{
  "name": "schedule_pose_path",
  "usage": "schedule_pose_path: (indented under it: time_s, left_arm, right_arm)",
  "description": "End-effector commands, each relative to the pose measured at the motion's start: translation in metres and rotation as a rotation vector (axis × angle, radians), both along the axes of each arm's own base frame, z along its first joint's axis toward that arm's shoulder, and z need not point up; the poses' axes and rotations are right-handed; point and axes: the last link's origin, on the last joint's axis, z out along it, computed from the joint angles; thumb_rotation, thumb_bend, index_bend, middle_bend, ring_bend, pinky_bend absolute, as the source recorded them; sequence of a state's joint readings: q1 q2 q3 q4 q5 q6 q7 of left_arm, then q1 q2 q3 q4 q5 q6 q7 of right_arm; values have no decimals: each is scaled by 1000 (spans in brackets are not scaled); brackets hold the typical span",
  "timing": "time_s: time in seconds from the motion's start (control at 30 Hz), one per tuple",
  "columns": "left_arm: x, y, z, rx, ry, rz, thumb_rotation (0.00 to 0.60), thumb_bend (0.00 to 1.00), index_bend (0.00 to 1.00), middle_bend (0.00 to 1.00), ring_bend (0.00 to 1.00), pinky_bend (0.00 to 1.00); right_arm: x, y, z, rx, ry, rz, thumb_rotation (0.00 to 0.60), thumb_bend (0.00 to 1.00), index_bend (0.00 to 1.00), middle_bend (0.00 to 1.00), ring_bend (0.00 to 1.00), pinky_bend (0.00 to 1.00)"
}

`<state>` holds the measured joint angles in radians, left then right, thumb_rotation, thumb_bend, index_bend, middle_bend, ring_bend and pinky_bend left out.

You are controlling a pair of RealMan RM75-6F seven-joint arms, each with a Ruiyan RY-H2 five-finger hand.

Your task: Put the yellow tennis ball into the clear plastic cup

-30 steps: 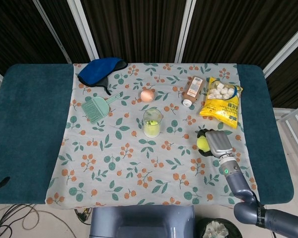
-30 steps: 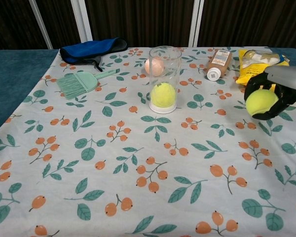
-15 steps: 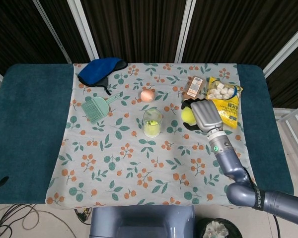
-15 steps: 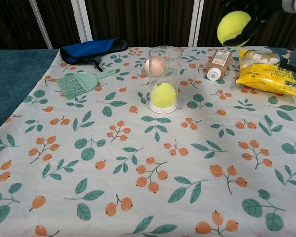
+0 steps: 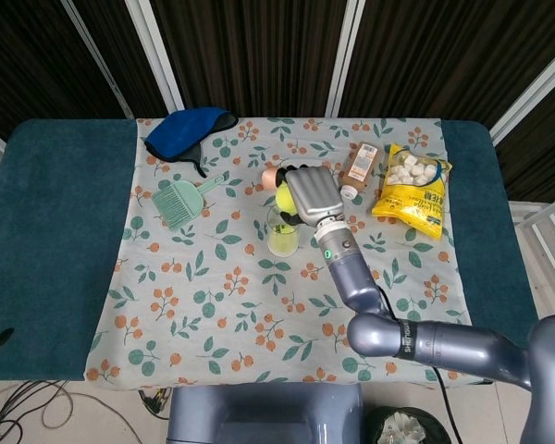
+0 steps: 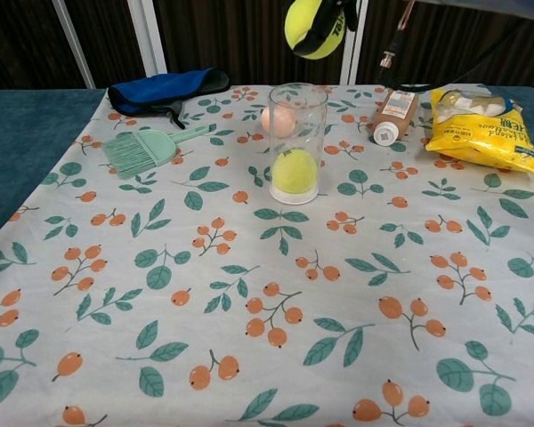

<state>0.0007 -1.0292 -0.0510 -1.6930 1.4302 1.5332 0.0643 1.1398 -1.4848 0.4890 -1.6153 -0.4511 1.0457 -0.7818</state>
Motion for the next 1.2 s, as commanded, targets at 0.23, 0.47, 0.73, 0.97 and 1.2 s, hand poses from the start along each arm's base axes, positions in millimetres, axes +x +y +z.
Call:
schedule_pose_path:
  time_s: [0.23,0.47,0.73,0.97,1.2]
  left_arm:
    - [-1,0,3,10,-6,4,600,0,122,0,6,62]
    - [-1,0,4,12,-7,3,600,0,122,0,6,62]
    - [-1,0,3,10,-3,4,600,0,122,0,6,62]
    - [-1,0,4,14,-1,5,600,0,122,0,6,62]
    - [-1,0,3,14,2,6,600,0,122,0,6,62]
  right_arm:
    - [0,1,-25,26,23,-34,600,419,538,455,522,710]
    - [-7,1,-31,69,17,-57,600,419,361,313,391,767]
    - [-7,3,-27,93,12,-61,600,399,212,203,319,703]
    - [-9,2,-19,94,14,-81,600,386,163,160,275,112]
    - [-13,2,-8,96,18,-94,600,387,135,150,240,92]
